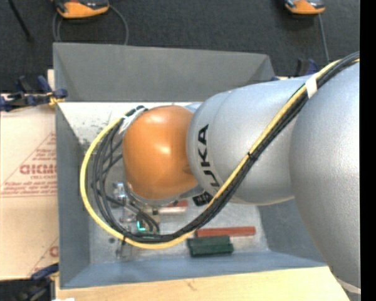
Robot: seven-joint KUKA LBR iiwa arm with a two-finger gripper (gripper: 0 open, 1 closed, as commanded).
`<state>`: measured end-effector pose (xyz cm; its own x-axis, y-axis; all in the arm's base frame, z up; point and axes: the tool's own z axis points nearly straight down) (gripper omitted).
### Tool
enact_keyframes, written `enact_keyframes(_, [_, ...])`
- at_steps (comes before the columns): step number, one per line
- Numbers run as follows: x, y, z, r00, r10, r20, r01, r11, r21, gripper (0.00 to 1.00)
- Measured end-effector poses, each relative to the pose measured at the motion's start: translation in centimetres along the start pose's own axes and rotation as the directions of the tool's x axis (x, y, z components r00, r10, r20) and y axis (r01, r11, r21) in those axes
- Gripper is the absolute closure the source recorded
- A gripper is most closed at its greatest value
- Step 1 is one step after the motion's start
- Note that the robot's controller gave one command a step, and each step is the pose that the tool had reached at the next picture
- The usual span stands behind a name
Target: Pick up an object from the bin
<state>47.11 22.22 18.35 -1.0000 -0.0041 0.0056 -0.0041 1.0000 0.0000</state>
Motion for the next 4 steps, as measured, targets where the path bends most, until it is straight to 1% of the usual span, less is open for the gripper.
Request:
enact_keyframes(1, [-3.6,-8.3,11.5,0.99,-0.139,0.012,0.139,0.99,0.001,0.0])
enact_keyframes(2, [-3.9,-7.9,10.9,0.99,-0.138,0.022,0.138,0.99,-0.002,1.0])
enact_keyframes(3, [-4.1,-9.4,-3.0,0.973,-0.231,0.017,0.231,0.973,0.003,1.0])
enact_keyframes(4, [-7.0,-12.7,-17.6,0.99,-0.138,0.02,0.138,0.99,0.001,1.0])
